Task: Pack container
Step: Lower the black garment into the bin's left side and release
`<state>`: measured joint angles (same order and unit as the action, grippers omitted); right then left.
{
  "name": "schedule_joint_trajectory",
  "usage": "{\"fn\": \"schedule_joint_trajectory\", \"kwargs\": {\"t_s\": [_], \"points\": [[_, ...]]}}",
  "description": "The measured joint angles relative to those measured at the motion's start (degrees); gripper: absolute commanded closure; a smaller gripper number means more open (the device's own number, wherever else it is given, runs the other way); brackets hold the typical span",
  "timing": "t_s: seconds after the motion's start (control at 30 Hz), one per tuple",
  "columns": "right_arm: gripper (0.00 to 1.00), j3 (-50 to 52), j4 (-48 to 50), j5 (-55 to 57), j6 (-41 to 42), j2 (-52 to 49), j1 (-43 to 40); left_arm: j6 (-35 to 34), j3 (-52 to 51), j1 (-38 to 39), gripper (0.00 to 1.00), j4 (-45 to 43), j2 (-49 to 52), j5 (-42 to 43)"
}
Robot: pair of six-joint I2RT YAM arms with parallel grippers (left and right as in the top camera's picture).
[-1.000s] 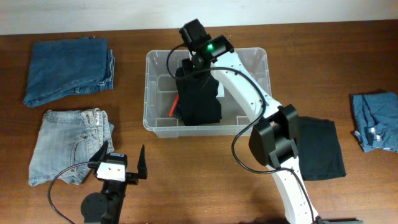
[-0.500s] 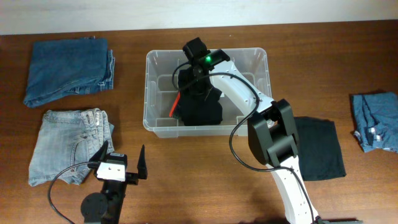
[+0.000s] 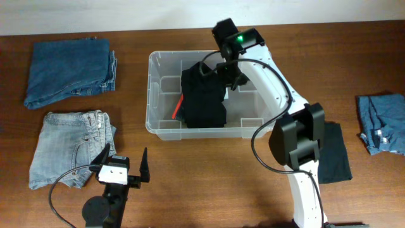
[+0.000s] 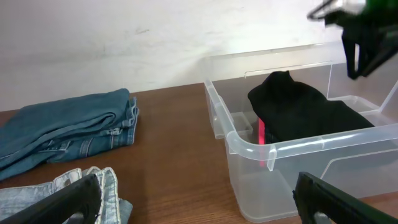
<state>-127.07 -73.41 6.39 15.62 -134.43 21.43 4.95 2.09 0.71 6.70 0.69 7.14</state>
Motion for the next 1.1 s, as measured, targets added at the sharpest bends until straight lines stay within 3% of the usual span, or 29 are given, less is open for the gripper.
{"fn": "schedule_joint_trajectory", "kwargs": {"t_s": [0.37,0.7,1.1], "points": [[0.89,14.69,11.47,-5.33,0.57,-0.31,0.37,0.0,-0.02,0.0,0.0,0.0,0.0,0.0],[0.89,15.13,14.25,-12.79,0.76,-0.31,0.87,0.02,-0.02,0.0,0.01,0.0,0.0,0.0],[0.88,15.13,15.65,-13.81,2.6,-0.31,6.88,0.0,-0.02,0.0,0.01,0.0,0.0,0.0]]}}
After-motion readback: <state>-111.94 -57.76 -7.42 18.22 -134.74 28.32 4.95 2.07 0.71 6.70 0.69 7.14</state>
